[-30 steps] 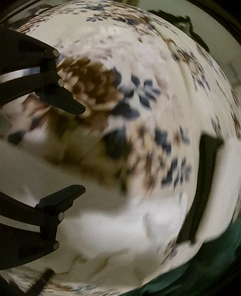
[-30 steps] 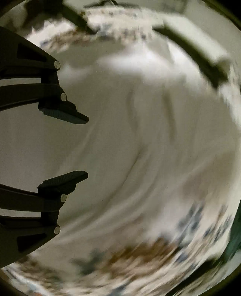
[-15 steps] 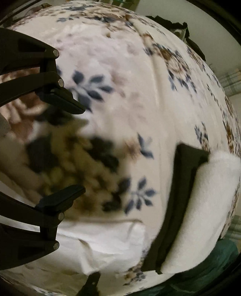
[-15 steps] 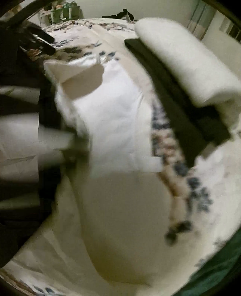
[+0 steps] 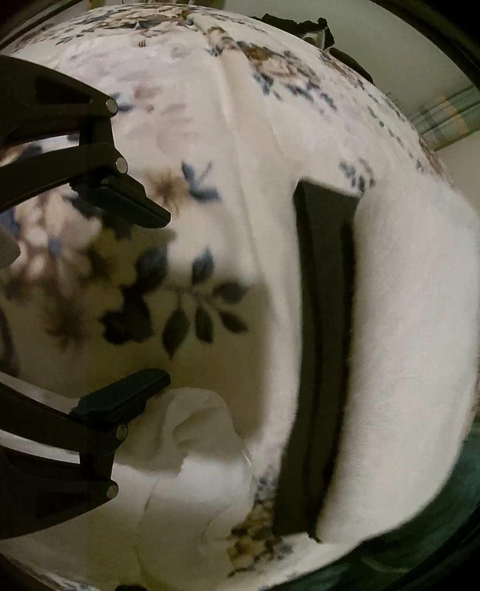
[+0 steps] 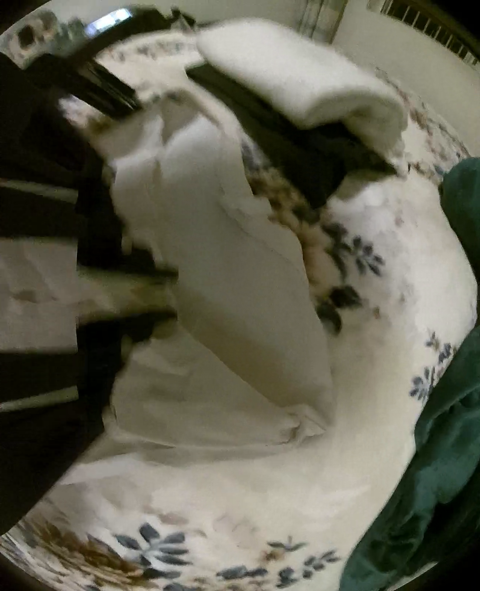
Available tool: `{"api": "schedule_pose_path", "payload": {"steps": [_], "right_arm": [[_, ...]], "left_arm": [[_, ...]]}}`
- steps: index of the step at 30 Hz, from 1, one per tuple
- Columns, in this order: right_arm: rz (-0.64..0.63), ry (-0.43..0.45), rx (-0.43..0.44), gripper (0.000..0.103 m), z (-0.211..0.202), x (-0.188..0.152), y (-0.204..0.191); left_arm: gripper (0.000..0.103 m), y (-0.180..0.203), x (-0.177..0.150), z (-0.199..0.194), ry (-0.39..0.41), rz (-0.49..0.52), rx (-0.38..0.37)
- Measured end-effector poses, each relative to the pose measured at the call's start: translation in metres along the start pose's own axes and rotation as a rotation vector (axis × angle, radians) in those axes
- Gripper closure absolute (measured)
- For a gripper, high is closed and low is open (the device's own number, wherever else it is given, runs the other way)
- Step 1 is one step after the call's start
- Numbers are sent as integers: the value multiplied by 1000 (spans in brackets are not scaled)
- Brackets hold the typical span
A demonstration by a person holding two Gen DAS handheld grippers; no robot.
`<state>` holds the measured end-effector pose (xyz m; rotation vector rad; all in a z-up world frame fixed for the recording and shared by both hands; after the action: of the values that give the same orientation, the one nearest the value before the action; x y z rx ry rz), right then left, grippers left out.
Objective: Fold small clothes
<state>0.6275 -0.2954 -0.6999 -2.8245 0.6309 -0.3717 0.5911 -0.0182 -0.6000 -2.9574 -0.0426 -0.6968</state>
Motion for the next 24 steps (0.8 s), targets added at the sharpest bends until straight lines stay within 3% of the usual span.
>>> {"api": "schedule_pose_path", "payload": {"steps": [3,5,8,14,22,24], "right_arm": [[-12,5,13,53,-35,-22,24],[-2,-18,17,44,-56,-41,42],[14,-79,6,36,-96,-81,83],[1,-206,-26,36,-165,-142,178],[-114,-364,51,36,-240,-161,283],[-156,-347,59,44,-249,-150,305]], "left_arm": [[26,-12,-16,-37,30,12,-19],[25,-16,-33,-63,39,18,-34],[0,-12,-69,-105,26,25,-79],[0,31,-154,-179,-27,38,-148],[0,163,-309,-253,-276,18,-240],[0,204,-345,-258,-336,-1,-268]]}}
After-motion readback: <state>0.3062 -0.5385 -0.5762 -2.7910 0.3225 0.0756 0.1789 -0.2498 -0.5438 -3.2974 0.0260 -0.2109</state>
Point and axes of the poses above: each gripper's, at about its wrist camera, not at the fingertips, and z roughly the way its jaws point, y to its right, x to its top, the point moved 3 cm from there along z, roughly the way its jaws point, and after that the axes turned 6 degrees about y, right-handed, at the moved point
